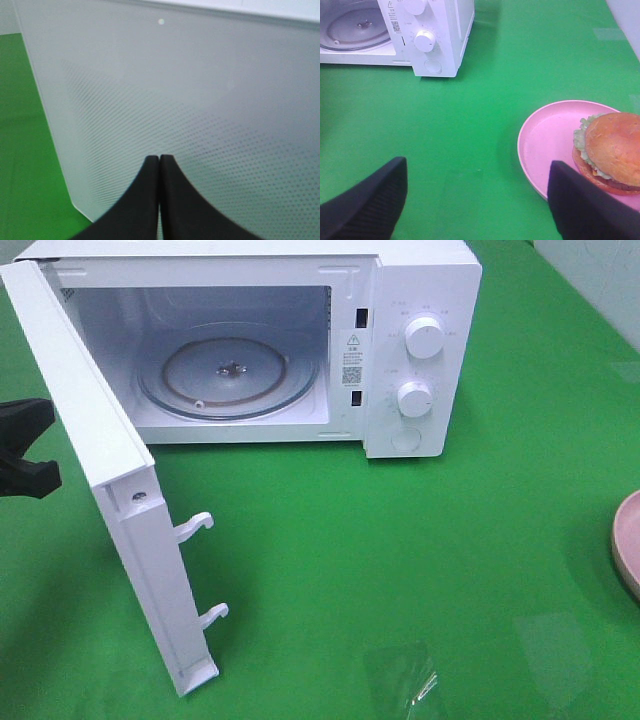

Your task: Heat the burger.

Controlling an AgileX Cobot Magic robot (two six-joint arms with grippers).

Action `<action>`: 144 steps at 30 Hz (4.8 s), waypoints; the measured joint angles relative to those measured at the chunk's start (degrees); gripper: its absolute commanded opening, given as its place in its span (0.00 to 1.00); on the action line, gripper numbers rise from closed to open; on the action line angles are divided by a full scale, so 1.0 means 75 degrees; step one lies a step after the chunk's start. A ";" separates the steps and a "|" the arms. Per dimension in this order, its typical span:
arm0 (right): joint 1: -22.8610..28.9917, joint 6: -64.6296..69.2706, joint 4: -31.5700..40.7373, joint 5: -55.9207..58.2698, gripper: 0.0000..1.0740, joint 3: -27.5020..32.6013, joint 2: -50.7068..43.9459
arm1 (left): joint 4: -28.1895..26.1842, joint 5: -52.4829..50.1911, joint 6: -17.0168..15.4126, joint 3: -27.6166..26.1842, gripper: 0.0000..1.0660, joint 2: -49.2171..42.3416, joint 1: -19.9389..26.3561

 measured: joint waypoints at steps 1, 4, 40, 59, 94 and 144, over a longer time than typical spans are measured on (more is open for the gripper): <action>0.0000 0.0000 0.0000 0.0000 0.71 0.0000 0.0000 | 0.0000 0.0000 0.0000 0.0000 0.00 0.0000 0.0000; 0.0000 0.0000 0.0000 0.0000 0.71 0.0000 0.0000 | -0.0168 -0.0023 0.0031 -0.0153 0.00 0.0222 -0.0199; 0.0000 0.0000 0.0000 0.0000 0.71 0.0000 0.0000 | -0.1184 0.0772 0.0122 -0.2788 0.00 0.2131 -0.2292; 0.0000 0.0000 0.0000 0.0000 0.71 0.0000 0.0000 | -0.1406 0.1849 0.0191 -0.4744 0.00 0.3316 -0.2941; 0.0000 0.0000 0.0000 0.0000 0.71 0.0000 0.0000 | -0.1711 0.4492 0.0237 -0.5164 0.58 0.2788 -0.4500; 0.0000 0.0000 0.0000 0.0000 0.71 0.0000 0.0000 | -0.2468 1.5859 0.0970 -0.4912 0.93 -0.2277 0.0840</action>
